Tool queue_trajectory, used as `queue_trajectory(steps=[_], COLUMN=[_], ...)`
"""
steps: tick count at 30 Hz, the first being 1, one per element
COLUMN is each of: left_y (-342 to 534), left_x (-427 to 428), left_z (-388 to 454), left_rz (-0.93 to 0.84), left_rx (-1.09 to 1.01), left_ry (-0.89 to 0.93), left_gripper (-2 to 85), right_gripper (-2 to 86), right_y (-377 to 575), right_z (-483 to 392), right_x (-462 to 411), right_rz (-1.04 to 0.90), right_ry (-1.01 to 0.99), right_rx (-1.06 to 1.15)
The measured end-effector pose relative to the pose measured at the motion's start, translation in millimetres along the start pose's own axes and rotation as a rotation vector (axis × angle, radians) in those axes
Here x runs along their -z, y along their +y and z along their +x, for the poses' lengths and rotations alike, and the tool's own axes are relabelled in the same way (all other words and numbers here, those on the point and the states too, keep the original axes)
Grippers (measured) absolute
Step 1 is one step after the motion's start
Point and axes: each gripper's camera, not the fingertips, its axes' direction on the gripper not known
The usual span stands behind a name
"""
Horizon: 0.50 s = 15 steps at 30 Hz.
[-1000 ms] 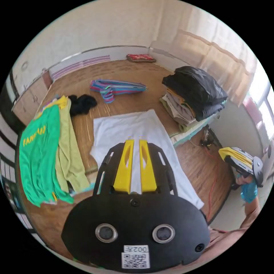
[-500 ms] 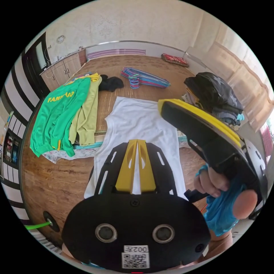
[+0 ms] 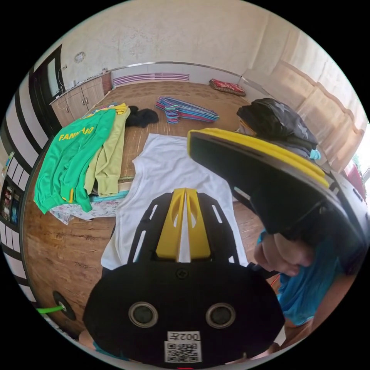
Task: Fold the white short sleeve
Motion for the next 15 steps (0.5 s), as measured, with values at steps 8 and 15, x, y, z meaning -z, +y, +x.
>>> queue_trajectory(steps=[8, 15], left_y=[37, 65], left_x=[4, -3], left_z=[4, 8], left_rz=[0.065, 0.067], left_rx=[-0.067, -0.092], left_ry=[0.005, -0.018], left_gripper=[-1.0, -1.0], right_gripper=[-0.8, -0.8], right_y=[12, 21], right_z=[-11, -15], right_x=[12, 16], right_rz=[0.008, -0.022], right_ry=[0.007, 0.017], right_rx=[0.049, 0.09])
